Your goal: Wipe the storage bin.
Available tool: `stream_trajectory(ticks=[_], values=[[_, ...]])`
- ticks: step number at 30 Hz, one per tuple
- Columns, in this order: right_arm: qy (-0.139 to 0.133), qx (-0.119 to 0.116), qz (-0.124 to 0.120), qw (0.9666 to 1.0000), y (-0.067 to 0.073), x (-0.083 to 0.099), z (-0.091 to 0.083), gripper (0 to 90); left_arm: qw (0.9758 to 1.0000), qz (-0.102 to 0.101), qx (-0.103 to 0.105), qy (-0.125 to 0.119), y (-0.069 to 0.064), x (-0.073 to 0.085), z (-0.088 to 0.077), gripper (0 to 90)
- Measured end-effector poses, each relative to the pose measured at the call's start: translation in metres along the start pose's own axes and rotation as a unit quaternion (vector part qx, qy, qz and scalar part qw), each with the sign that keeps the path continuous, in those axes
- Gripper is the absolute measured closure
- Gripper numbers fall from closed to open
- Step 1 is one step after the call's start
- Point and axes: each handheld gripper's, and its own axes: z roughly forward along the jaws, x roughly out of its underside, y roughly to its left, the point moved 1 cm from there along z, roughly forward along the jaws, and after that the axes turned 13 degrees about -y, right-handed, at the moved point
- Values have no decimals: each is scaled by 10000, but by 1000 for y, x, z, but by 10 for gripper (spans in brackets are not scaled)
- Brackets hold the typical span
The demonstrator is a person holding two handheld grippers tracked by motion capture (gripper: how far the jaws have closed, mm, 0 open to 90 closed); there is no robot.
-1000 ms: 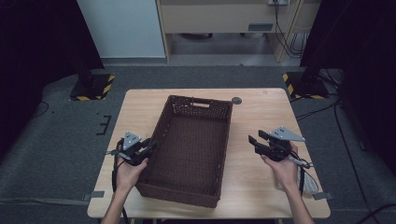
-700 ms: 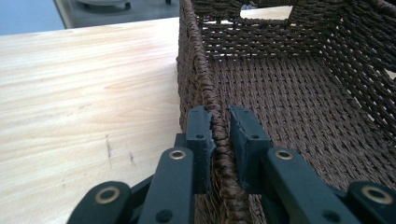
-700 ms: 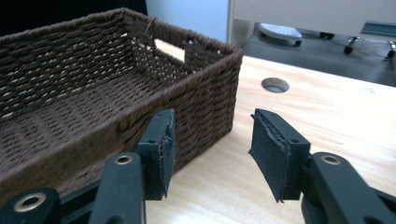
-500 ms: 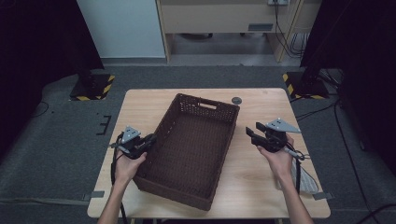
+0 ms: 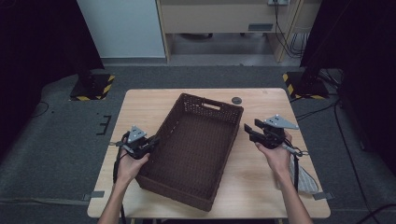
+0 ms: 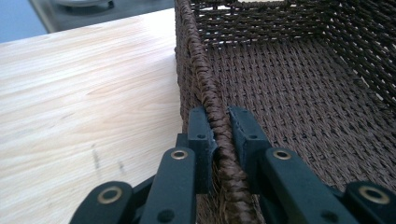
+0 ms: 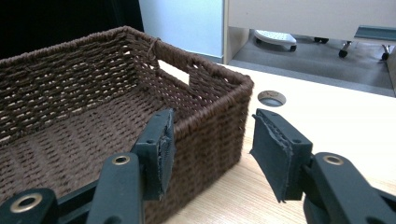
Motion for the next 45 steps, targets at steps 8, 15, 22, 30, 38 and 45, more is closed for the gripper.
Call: stream_trajectory(ticks=[8, 15, 22, 30, 38, 45], values=[[79, 126, 40, 9999, -9, 4, 1, 484, 9992, 131, 376, -9, -9, -3, 13, 780], [105, 314, 16, 9994, -16, 7, 10, 469, 9981, 121, 607, -22, -18, -5, 19, 781], [165, 583, 15, 9982, -29, 11, 12, 464, 9978, 38, 665, -52, -22, -4, 23, 735], [242, 720, 125, 9970, -42, 21, 26, 460, 9992, 114, 346, -177, -23, -9, 3, 494], [289, 711, 239, 9968, -44, 27, 36, 508, 9994, -185, 103, -284, -22, -1, -28, 453], [439, 767, 204, 9959, -45, 24, 35, 552, 9999, -88, -37, -76, -18, -4, -17, 521]])
